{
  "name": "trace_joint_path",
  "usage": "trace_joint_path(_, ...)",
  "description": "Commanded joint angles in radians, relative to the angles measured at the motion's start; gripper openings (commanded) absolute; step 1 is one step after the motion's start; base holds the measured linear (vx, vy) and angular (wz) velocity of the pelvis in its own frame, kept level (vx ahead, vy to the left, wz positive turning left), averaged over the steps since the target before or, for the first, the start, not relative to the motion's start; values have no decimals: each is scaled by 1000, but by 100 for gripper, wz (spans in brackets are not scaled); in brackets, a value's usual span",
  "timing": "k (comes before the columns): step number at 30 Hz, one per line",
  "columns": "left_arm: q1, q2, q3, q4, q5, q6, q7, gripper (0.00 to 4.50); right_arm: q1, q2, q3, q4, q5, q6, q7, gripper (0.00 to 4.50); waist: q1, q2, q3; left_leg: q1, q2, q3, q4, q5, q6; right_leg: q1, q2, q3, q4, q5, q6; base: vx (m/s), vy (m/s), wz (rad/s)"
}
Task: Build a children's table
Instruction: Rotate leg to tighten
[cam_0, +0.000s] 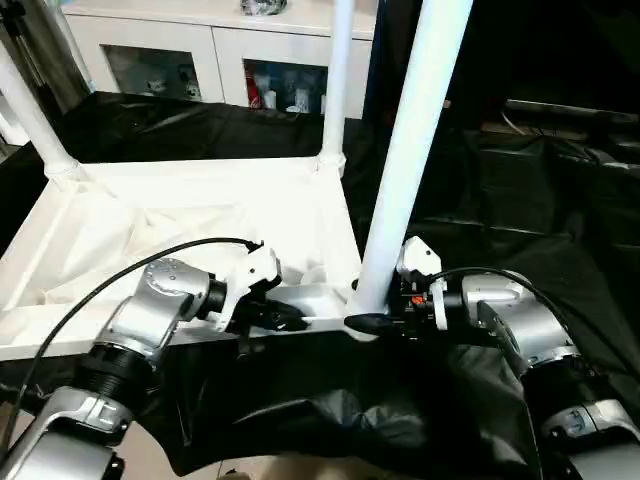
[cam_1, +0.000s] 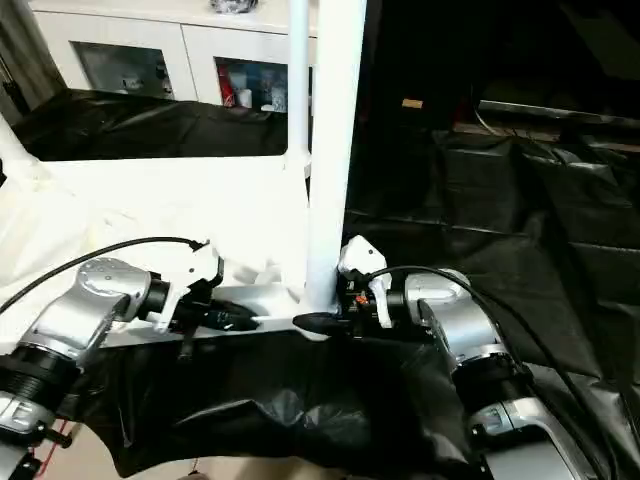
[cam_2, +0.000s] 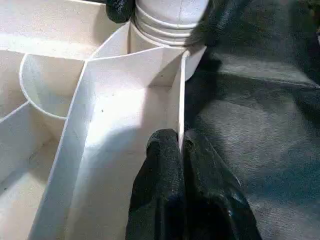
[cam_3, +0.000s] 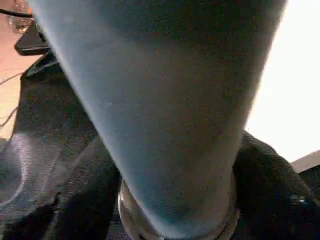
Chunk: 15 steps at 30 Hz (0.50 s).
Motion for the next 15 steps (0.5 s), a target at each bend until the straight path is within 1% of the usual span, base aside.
trace_joint_path(1,2,-20,-12,-32,-38,-3,-22,0,5,5,26,-28,8,19,20,292,-1,-4,-60,-4,-7,21,-61,-141,53,60,-42,19,-60,-114,-242,0,0,0)
trace_joint_path(2,2,-23,-7,-32,-39,-4,-15,0,8,8,27,-30,7,22,21,282,-1,-6,-59,-4,-7,21,-61,-138,55,61,-41,18,-60,-111,-242,0,0,0)
trace_joint_path(4,-1,-34,3,-27,-42,-6,6,0,12,17,25,-27,9,24,14,277,0,-7,-59,-3,-7,21,-60,-141,55,60,-42,19,-60,-121,-241,0,0,0)
trace_joint_path(7,-26,-75,36,10,-38,-3,101,0,13,54,4,-2,7,13,-59,271,1,-7,-56,-2,-7,21,-62,-155,48,57,-44,20,-65,-153,-234,0,0,0)
trace_joint_path(8,-38,-92,47,28,-31,-6,142,0,8,75,-6,18,-1,12,-110,269,1,-8,-56,-2,-9,20,-63,-162,41,58,-44,20,-67,-180,-224,0,0,0)
trace_joint_path(9,-44,-99,52,36,-29,-6,159,0,4,85,-10,29,-7,12,-137,267,-1,-8,-54,-1,-10,21,-64,-175,33,55,-45,22,-72,-216,-214,0,0,0)
trace_joint_path(10,-62,-125,62,60,-21,-5,211,0,-14,120,-25,84,-36,5,-250,267,-2,-9,-55,-1,-11,20,-64,-174,27,55,-46,22,-72,-229,-208,0,0,0)
trace_joint_path(11,-72,-139,67,74,-16,-7,237,0,-25,140,-32,117,-52,-9,-313,267,-8,-15,-57,-4,-15,18,-64,-167,11,61,-46,21,-73,-263,-189,0,0,0)
trace_joint_path(12,-74,-143,67,78,-15,-8,244,0,-28,145,-34,125,-57,-14,-330,267,-10,-13,-57,-3,-14,18,-64,-163,10,58,-47,21,-73,-265,-187,0,0,0)
trace_joint_path(14,-106,-198,75,118,5,-10,345,0,-50,215,-64,196,-72,-22,-487,266,-17,-11,-54,-3,-16,19,-63,-174,9,54,-46,22,-78,-289,-179,0,0,0)
trace_joint_path(15,-115,-216,79,132,16,-16,391,0,-52,234,-68,207,-77,-27,-524,266,-19,-10,-56,-3,-17,19,-63,-171,6,53,-45,22,-79,-296,-173,0,0,0)
